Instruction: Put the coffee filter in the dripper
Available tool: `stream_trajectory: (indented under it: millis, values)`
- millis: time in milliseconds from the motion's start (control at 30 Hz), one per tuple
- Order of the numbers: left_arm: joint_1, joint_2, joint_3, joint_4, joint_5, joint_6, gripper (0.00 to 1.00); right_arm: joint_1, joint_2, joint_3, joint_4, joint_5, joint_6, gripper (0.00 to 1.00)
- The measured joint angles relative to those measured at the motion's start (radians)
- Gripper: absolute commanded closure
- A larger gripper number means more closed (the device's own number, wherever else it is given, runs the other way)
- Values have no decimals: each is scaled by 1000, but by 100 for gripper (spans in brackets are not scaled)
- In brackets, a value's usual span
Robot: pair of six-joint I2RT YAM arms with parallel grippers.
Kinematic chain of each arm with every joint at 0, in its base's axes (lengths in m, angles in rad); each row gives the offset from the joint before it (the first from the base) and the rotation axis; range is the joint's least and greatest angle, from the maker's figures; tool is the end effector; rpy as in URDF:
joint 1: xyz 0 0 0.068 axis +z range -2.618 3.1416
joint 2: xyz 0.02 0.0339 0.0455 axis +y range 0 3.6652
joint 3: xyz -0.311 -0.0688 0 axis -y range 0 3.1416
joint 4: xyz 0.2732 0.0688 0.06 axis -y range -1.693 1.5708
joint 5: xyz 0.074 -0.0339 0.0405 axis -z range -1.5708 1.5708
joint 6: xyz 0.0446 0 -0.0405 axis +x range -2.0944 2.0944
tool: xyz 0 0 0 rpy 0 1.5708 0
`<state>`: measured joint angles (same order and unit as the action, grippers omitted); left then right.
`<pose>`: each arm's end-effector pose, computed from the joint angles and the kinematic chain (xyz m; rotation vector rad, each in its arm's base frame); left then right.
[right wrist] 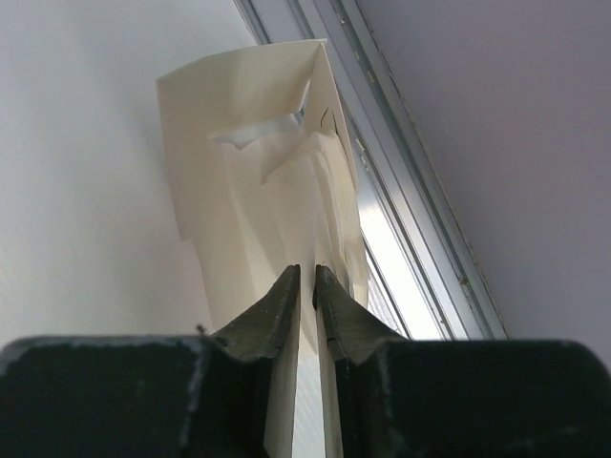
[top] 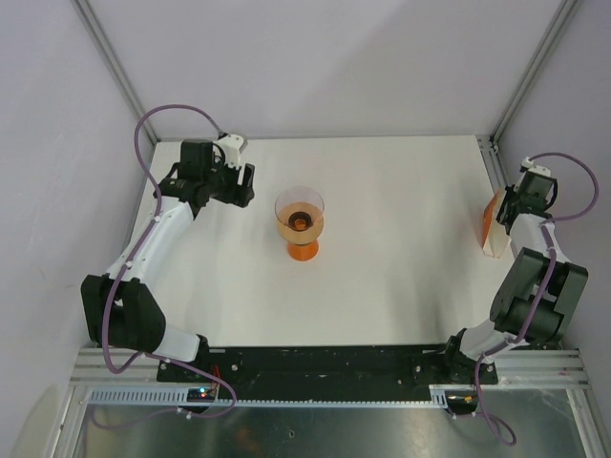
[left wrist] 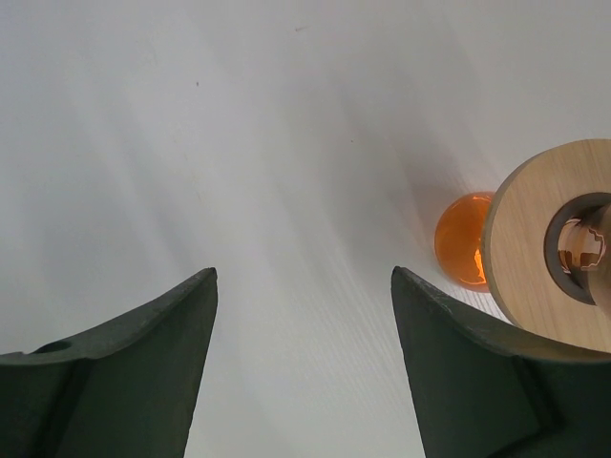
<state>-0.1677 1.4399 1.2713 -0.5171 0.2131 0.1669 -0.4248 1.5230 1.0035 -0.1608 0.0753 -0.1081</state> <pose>0.3433 -0.0677 0.3607 0.4863 2.1959 -0.2407 0.3304 -0.1532 0.2661 0.3991 2.2400 -0.3685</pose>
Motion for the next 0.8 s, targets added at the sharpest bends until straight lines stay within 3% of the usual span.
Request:
stream_trajectory:
  millis: [200, 400, 800]
  values:
    - [0, 0, 0, 0, 2, 0, 22, 0, 24, 19, -7, 19, 0, 84]
    - [0, 0, 0, 0, 4, 0, 22, 4, 35, 26, -6, 23, 0, 99]
    - [0, 0, 0, 0, 9, 0, 22, 22, -14, 40, -71, 30, 39, 100]
